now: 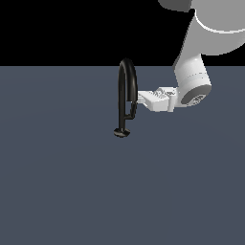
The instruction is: Turn on the faucet by rotating a designated handle.
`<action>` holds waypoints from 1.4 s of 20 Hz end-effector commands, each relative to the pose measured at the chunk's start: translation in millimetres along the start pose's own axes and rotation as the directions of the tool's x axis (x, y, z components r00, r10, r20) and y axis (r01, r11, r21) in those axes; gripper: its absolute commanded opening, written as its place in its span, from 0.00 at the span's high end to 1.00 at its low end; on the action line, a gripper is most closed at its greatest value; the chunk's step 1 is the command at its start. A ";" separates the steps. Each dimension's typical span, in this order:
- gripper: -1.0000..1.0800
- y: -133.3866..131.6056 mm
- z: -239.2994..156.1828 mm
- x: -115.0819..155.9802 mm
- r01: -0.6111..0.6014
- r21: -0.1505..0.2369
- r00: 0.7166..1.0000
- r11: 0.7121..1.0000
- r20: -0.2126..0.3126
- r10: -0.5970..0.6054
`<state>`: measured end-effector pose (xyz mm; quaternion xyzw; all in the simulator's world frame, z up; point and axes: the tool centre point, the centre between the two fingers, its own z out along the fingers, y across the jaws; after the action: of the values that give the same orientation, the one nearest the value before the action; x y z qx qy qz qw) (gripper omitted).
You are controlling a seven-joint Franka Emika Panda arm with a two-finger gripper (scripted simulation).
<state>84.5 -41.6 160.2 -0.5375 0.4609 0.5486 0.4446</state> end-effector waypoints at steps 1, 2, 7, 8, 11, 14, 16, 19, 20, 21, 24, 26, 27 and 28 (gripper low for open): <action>1.00 2.4 0.0 1.1 0.000 0.000 1.000 1.000 0.000 0.000; 1.00 4.7 -0.1 1.9 0.000 0.000 1.000 1.000 0.000 0.000; 1.00 16.2 0.1 7.2 -0.002 -0.001 1.000 1.000 0.001 0.002; 1.00 18.7 0.1 8.2 -0.002 -0.001 1.000 1.000 0.001 0.002; 1.00 26.2 0.1 11.5 -0.002 -0.002 1.000 1.000 0.001 0.002; 1.00 34.1 0.1 14.8 -0.002 -0.002 1.000 1.000 0.002 0.002; 1.00 39.5 0.1 17.3 -0.003 -0.002 1.000 1.000 0.002 0.003; 1.00 47.9 0.3 21.1 -0.004 -0.003 1.000 1.000 0.002 0.004; 1.00 50.9 0.2 22.3 -0.004 -0.003 1.000 1.000 0.002 0.004; 1.00 53.8 0.2 23.7 -0.004 -0.003 1.000 1.000 0.003 0.004; 1.00 49.6 0.2 21.5 0.010 -0.003 1.000 1.000 -0.001 -0.010; 1.00 55.4 0.3 35.6 0.007 -0.003 1.000 1.000 0.000 -0.007; 1.00 58.2 0.3 42.7 0.005 -0.003 1.000 1.000 0.000 -0.005; 1.00 61.1 0.3 49.7 0.003 -0.003 1.000 1.000 0.001 -0.003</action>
<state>32.9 -50.9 135.9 -0.5467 0.4520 0.5427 0.4498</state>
